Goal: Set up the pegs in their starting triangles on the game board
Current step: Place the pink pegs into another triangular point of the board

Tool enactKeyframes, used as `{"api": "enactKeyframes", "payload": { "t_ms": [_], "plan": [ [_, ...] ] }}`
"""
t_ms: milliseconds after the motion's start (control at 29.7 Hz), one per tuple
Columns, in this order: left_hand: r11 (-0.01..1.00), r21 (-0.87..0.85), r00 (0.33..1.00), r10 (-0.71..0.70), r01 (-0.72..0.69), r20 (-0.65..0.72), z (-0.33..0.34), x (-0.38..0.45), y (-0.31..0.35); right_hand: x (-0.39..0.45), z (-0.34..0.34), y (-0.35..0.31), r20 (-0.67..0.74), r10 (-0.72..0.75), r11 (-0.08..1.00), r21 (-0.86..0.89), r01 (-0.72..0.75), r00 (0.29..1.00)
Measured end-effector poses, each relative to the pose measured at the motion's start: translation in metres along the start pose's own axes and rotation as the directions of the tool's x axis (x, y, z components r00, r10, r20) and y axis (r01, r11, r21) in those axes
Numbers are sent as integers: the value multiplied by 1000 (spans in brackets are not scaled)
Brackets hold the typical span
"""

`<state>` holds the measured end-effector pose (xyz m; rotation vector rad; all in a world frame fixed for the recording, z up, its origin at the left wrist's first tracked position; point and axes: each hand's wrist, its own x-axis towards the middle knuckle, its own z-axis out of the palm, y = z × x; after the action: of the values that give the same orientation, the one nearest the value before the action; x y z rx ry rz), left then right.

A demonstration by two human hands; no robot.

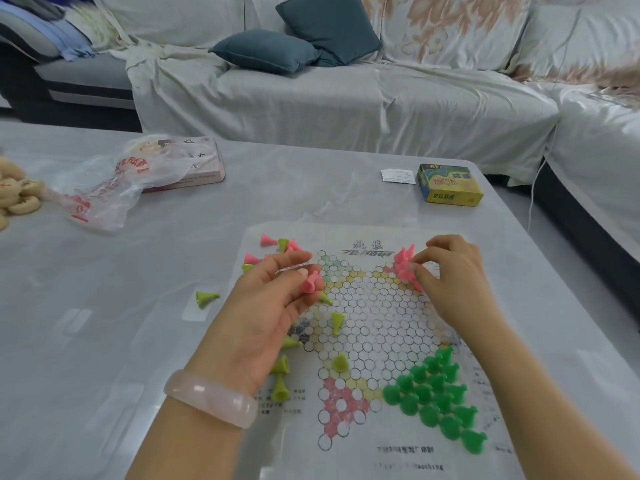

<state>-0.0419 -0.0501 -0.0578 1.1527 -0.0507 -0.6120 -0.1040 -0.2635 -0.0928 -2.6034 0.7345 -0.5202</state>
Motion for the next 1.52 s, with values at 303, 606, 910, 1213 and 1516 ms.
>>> {"api": "enactKeyframes", "payload": {
  "t_ms": [303,606,910,1213,1516],
  "plan": [
    [998,51,1000,26,-26,-7,-5,1,0,4,8,3,0,10,998,-66,-10,1000],
    [997,60,999,40,-40,-1,-6,1,1,3,10,6,10,13,998,-63,-12,1000],
    [985,147,996,84,-87,26,-6,1,-1,-2,-6,-4,-143,-42,999,26,46,989],
    [787,547,958,227,-286,174,6,-5,-12,-32,-6,-71,231,-166,813,583,0,959],
    [740,580,938,306,-341,161,-1,0,-14,-36,7,-74,332,-163,678,722,-139,929]
  ]
}}
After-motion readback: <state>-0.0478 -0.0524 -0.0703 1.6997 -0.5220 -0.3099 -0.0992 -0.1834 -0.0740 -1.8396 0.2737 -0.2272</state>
